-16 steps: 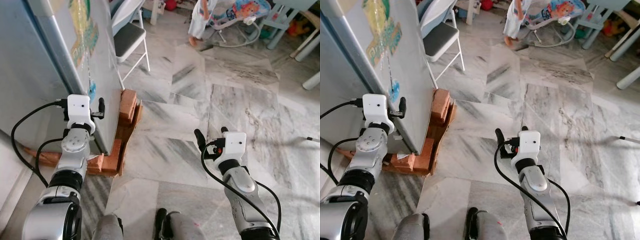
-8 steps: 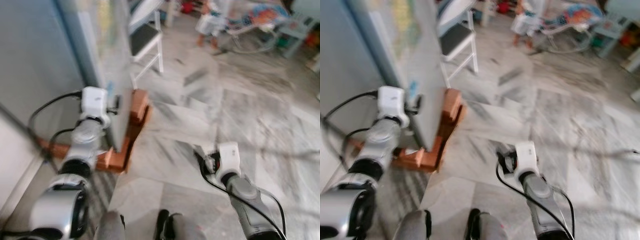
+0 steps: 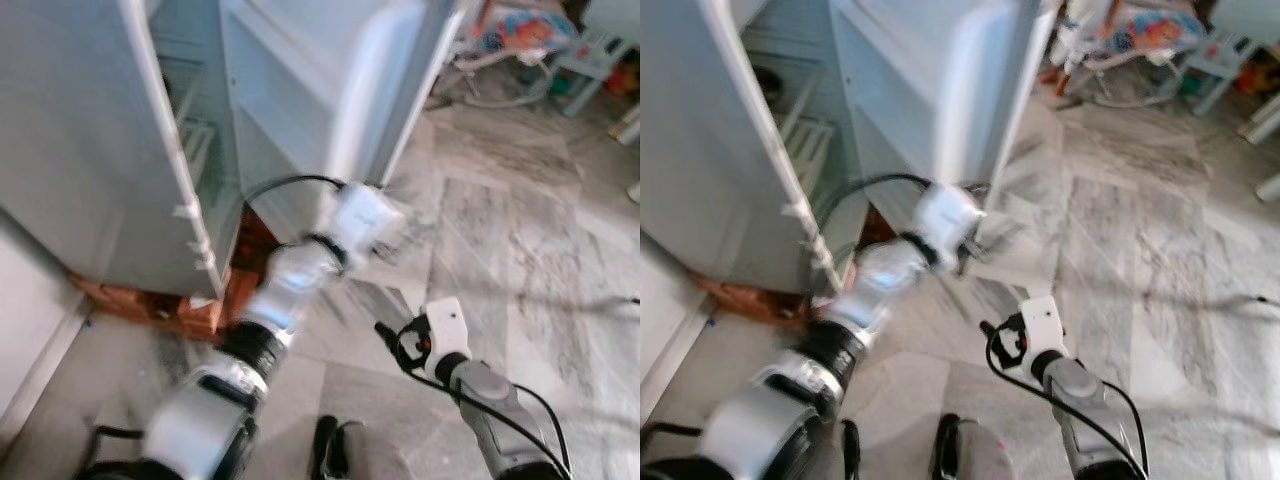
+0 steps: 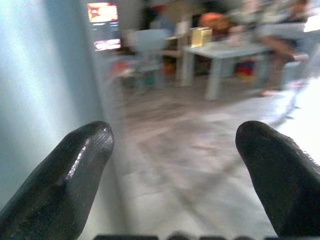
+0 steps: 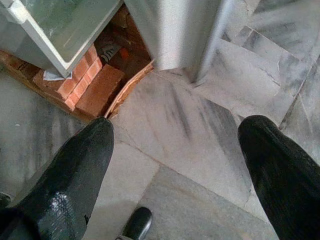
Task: Restocking fridge
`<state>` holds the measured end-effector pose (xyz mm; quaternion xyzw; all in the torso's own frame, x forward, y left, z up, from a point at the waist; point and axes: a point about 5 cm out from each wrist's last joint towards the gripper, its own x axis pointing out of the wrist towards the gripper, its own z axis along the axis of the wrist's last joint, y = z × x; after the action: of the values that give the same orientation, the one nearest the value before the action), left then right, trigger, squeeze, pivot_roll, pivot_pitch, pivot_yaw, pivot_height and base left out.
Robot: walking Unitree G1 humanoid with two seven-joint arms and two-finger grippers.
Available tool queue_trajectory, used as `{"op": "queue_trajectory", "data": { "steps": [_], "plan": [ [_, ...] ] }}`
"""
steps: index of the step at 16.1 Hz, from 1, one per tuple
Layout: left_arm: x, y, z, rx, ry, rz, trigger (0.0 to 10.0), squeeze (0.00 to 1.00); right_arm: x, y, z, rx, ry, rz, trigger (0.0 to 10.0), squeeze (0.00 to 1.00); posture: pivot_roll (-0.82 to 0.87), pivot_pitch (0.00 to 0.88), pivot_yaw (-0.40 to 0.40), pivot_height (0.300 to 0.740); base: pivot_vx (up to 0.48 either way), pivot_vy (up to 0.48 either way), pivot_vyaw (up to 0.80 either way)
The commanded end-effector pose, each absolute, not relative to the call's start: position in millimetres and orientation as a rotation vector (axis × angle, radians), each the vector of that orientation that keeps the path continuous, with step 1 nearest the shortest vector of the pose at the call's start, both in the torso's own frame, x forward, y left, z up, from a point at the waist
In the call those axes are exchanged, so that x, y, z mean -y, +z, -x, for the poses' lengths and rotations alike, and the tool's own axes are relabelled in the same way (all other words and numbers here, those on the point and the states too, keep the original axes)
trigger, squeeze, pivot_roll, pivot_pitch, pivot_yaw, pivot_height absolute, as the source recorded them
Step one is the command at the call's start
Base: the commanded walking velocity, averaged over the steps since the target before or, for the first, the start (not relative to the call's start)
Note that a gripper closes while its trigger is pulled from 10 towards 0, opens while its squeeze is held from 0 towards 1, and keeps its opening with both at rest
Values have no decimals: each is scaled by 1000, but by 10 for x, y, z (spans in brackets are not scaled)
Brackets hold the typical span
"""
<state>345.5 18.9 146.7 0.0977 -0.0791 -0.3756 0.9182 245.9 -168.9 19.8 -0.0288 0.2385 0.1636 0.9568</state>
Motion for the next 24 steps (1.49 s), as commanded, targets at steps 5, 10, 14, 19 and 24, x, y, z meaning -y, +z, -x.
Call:
{"op": "queue_trajectory", "data": {
  "steps": [5, 10, 14, 19, 24],
  "plan": [
    [-1170, 1115, -3366, 75, -451, -219, 10000, 0, 1746, 354, -2546, -362, 256, 41, 10000, 0, 92, 151, -111, 740, 0, 0, 0],
    [-1750, 778, -2737, -17, -238, -186, 10000, 0, 1667, 505, -2664, -255, 213, -10, 10000, 0, 127, 160, -120, 740, 0, -139, 0],
    [-1735, 831, -2707, -18, -214, -173, 10000, 0, 1605, 573, -2765, -222, 212, -26, 10000, 0, 132, 155, -126, 740, 0, -384, -328],
    [-1652, 827, -2646, -37, -252, -192, 10000, 0, 1555, 588, -2782, -204, 215, -19, 10000, 0, 127, 164, -120, 740, 0, -442, 0],
    [-1620, 856, -2679, -24, -257, -202, 10000, 0, 1555, 617, -2793, -176, 216, -6, 10000, 0, 122, 165, -120, 740, 345, -269, 0]
  ]
}}
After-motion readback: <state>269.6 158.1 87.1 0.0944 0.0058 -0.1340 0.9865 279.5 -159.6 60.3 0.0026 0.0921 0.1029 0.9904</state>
